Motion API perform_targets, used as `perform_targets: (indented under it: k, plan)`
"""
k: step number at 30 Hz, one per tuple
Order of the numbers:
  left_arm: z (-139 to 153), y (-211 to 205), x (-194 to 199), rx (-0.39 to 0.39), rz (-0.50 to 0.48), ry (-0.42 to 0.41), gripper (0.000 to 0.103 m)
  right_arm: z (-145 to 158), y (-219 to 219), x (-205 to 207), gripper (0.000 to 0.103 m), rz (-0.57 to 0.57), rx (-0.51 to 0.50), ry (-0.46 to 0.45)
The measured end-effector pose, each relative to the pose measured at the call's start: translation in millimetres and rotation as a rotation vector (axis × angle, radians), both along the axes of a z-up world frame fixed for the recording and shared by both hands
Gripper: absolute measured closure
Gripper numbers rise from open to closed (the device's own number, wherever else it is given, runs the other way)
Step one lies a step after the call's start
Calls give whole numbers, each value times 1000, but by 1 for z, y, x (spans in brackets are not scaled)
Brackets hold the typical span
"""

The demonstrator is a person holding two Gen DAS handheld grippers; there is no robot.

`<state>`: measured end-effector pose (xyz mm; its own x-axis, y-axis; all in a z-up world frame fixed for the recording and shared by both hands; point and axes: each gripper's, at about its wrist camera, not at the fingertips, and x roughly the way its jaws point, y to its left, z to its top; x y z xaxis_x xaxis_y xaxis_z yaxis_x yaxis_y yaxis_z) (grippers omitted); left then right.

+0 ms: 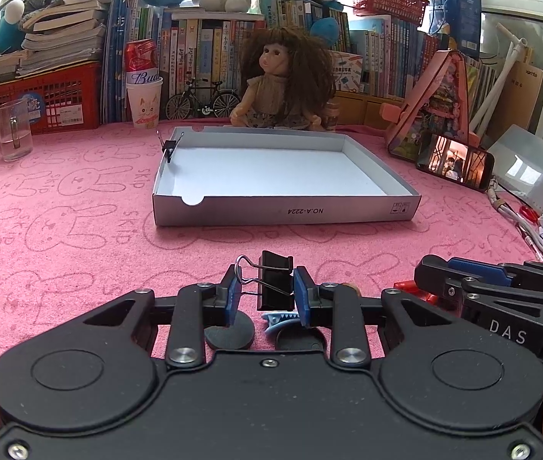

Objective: Organize rigid objects
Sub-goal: 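Carry the binder clip and black disc over the white tray with both grippers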

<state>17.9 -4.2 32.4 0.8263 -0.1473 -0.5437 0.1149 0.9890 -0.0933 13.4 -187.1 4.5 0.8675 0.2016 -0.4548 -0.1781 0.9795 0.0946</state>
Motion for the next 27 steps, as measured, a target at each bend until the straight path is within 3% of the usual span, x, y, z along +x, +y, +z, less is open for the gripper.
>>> perform_targets:
  k: [27]
  plan:
    - [10,-9,40,-40,-27,8,76,9,-8,35,66,-11,58,6]
